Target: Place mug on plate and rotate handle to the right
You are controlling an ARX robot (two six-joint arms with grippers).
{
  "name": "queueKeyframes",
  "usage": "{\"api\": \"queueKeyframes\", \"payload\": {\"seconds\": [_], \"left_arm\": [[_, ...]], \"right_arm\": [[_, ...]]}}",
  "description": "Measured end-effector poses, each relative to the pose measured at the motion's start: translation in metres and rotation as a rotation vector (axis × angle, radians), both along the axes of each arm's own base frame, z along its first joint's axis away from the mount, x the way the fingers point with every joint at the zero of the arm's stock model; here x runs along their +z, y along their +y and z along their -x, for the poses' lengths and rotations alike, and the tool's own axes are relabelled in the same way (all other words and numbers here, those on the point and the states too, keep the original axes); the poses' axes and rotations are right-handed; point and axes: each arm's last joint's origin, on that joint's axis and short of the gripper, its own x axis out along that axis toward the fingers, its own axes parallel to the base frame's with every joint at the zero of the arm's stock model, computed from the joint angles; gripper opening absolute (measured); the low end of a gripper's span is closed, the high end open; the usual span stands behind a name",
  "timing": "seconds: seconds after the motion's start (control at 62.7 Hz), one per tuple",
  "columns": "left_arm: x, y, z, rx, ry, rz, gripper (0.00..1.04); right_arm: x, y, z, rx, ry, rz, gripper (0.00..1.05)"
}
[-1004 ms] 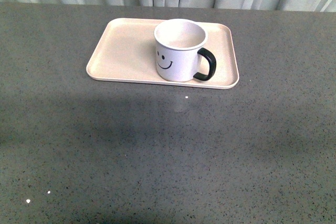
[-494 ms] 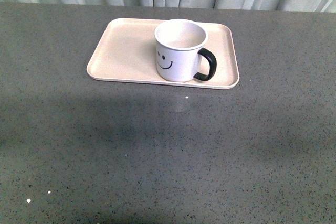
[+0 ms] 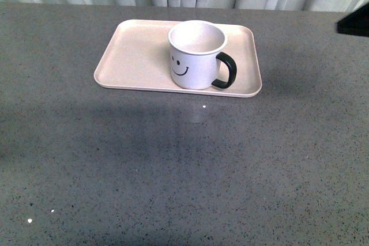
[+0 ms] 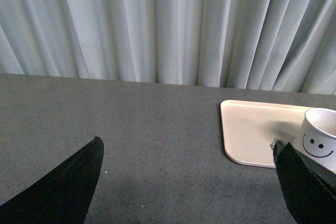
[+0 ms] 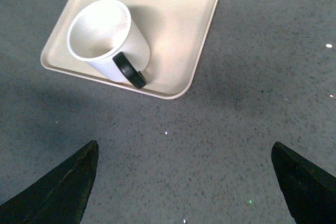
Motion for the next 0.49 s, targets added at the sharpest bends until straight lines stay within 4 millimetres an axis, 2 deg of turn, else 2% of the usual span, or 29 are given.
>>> {"api": "queueKeyframes", "payload": {"seconds": [0.112, 0.271, 0.367, 0.494], "left_arm": [[0.0, 0.0, 0.0, 0.001, 0.0, 0.0, 0.95], [0.0, 0.0, 0.0, 0.0, 0.0, 0.0, 0.95], [0.0, 0.0, 0.0, 0.0, 0.0, 0.0, 0.95], [0.0, 0.0, 0.0, 0.0, 0.0, 0.0, 0.95]], "right_arm": [[-0.009, 0.017, -0.049, 0.007, 0.069, 0.011, 0.96], [-0.013, 0.05, -0.104, 0.034, 0.117, 0.03, 0.96], [-0.015, 0.064, -0.123, 0.033, 0.138, 0.043, 0.96], [-0.021, 0.077, -0.137, 0.032, 0.161, 0.055, 0.96]]}}
